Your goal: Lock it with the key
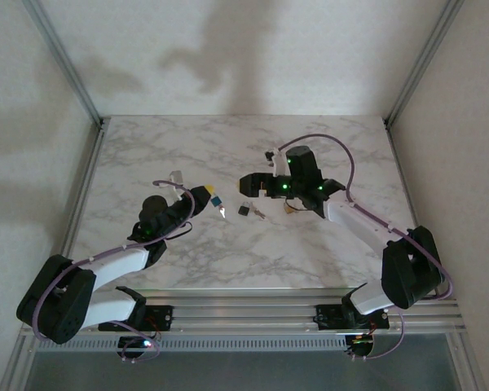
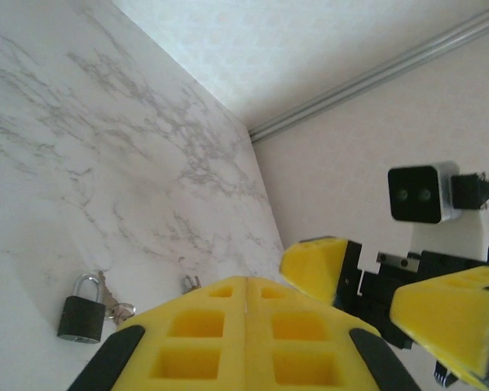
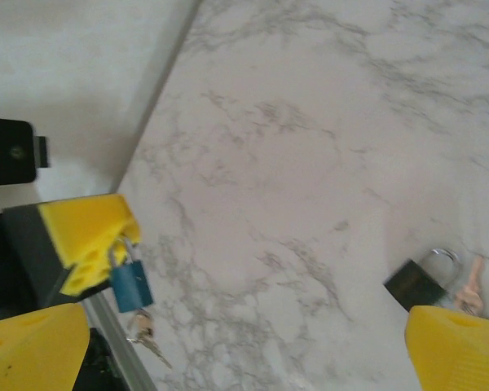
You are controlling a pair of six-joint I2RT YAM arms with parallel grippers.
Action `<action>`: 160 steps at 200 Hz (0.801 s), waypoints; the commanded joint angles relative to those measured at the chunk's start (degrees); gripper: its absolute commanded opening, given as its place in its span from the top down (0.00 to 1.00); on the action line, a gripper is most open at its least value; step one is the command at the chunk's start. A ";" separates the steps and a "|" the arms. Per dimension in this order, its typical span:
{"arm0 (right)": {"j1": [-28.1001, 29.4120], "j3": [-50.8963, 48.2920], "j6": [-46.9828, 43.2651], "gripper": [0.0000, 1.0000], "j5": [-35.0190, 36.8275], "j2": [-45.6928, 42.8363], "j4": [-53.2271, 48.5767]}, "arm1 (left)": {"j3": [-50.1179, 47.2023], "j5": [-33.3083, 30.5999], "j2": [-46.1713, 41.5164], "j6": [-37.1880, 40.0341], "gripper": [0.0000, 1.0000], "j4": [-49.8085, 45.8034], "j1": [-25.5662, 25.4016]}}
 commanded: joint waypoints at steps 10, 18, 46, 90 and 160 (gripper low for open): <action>-0.12 -3.47 2.94 0.01 6.17 -4.52 1.31 | 2.43 -3.92 -1.34 -2.70 1.00 -3.20 0.70; -0.20 -4.65 3.75 0.01 6.62 -5.32 2.56 | 2.51 -4.62 -1.57 -3.12 1.00 -3.87 0.70; -0.23 -8.10 7.42 0.01 7.52 -7.10 6.24 | 2.84 -6.05 -2.04 -4.29 1.00 -5.36 0.70; -0.19 -13.46 11.82 0.01 4.26 -6.51 16.44 | 2.08 -8.30 -0.64 -7.19 1.00 -5.36 0.70; -0.17 -16.80 18.44 0.03 -4.59 -1.28 31.88 | 2.41 -9.32 3.94 -12.06 1.00 -1.40 0.65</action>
